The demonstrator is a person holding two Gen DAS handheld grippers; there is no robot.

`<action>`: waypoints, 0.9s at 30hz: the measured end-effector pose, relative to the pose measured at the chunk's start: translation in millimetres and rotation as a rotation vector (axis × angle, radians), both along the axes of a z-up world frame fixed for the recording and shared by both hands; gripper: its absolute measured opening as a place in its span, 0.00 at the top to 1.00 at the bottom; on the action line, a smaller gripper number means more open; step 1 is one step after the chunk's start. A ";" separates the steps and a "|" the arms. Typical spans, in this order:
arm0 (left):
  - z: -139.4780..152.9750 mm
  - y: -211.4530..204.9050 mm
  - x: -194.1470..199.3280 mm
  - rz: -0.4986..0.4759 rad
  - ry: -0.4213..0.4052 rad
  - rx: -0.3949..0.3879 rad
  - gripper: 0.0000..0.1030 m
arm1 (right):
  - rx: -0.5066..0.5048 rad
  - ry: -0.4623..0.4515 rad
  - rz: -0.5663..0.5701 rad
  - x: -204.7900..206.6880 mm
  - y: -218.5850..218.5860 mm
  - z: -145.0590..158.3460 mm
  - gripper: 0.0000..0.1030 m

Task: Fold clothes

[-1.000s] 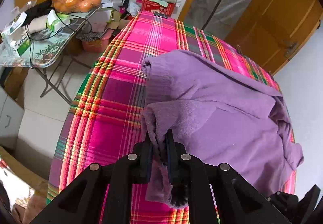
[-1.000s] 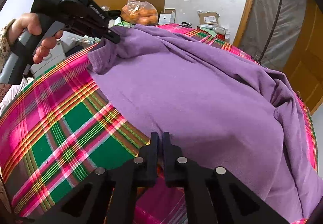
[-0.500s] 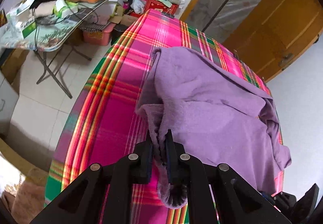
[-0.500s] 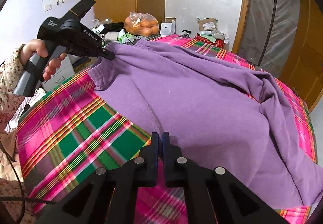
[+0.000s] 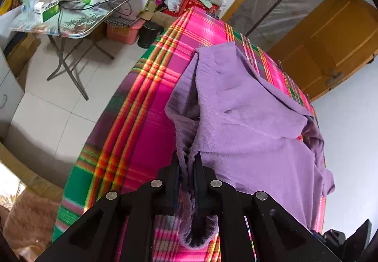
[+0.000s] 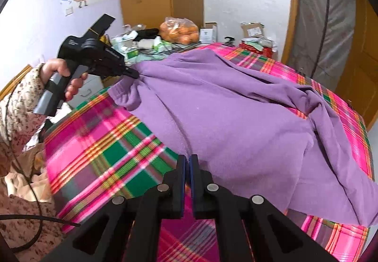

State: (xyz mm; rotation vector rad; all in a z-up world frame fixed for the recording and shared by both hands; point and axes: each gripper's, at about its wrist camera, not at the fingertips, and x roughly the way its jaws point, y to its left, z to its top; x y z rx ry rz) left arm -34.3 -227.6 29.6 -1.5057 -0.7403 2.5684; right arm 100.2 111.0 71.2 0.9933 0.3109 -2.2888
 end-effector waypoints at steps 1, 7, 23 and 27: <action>0.2 -1.8 3.1 0.003 0.000 0.004 0.91 | 0.002 0.003 0.014 3.6 -1.2 1.5 0.96; 3.7 -14.4 22.1 0.013 0.002 0.038 0.91 | -0.015 -0.010 0.061 17.4 -1.6 9.7 0.96; -17.7 -26.7 75.5 0.034 -0.041 0.090 0.91 | -0.006 -0.101 0.164 46.6 -0.4 6.7 0.96; -24.8 -32.2 80.2 0.055 -0.052 0.111 0.91 | 0.006 -0.126 0.183 44.1 -3.4 2.2 0.96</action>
